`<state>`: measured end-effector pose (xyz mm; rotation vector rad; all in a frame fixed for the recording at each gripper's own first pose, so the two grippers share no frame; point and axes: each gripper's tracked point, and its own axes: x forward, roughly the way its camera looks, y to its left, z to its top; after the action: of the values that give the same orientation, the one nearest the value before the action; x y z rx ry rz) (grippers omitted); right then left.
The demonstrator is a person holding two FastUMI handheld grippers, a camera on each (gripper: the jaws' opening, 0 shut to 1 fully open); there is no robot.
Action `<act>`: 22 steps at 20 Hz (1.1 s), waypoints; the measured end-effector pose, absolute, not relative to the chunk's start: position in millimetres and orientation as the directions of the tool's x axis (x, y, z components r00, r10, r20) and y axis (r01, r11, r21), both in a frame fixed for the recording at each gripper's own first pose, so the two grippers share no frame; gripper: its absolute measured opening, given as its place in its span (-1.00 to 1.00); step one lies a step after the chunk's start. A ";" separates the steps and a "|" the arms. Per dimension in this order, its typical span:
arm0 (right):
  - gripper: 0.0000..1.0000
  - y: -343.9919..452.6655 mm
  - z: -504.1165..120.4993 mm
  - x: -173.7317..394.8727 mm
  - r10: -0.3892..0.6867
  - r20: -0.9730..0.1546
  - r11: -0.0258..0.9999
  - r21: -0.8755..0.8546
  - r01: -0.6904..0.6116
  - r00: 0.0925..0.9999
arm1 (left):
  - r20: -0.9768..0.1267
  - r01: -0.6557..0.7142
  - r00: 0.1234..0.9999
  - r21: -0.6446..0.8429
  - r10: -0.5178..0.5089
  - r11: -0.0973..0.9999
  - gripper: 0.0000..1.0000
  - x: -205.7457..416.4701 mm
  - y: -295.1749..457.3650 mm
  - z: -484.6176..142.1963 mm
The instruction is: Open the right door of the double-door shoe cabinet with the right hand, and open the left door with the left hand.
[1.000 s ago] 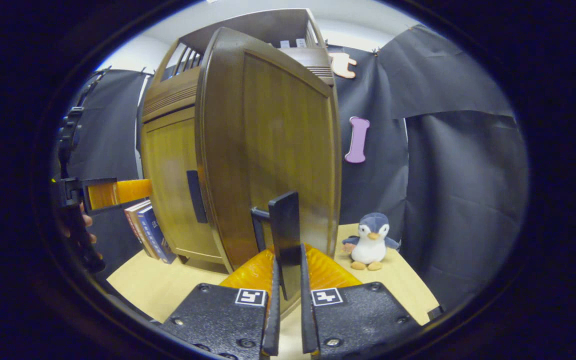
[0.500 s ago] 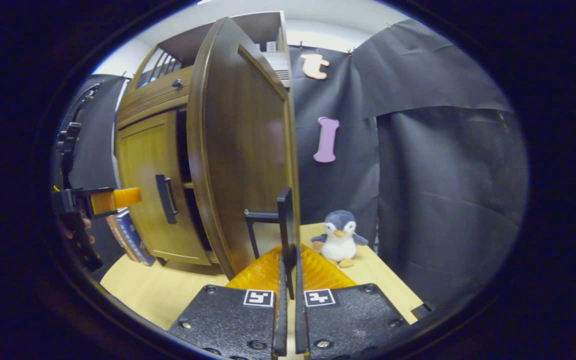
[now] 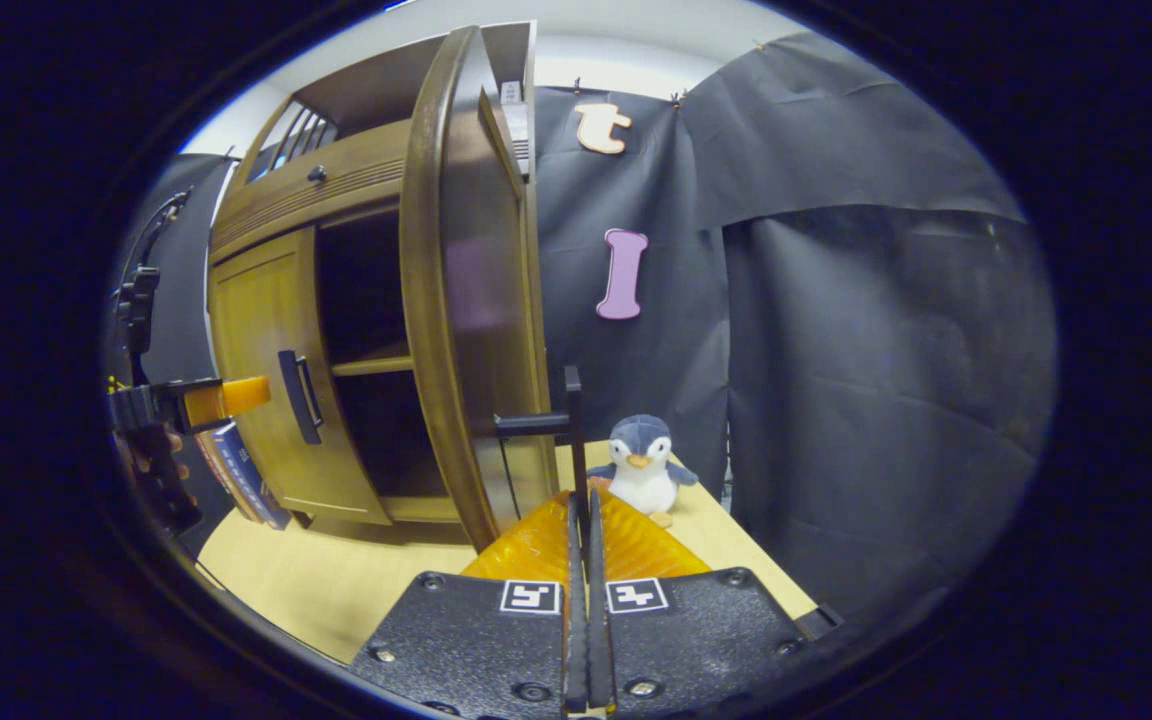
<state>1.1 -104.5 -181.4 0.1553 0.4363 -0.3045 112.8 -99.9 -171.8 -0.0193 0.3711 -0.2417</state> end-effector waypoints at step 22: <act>-0.92 -102.0 -132.1 -30.6 -0.424 -0.342 0.890 0.012 0.455 0.839 | -0.438 0.186 0.878 -0.063 -0.195 0.981 0.89 186.6 -90.7 -235.4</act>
<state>-30.6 -102.0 -132.1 0.0939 0.3393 -0.4655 186.6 -90.7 -235.4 -0.0192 0.4591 -0.1985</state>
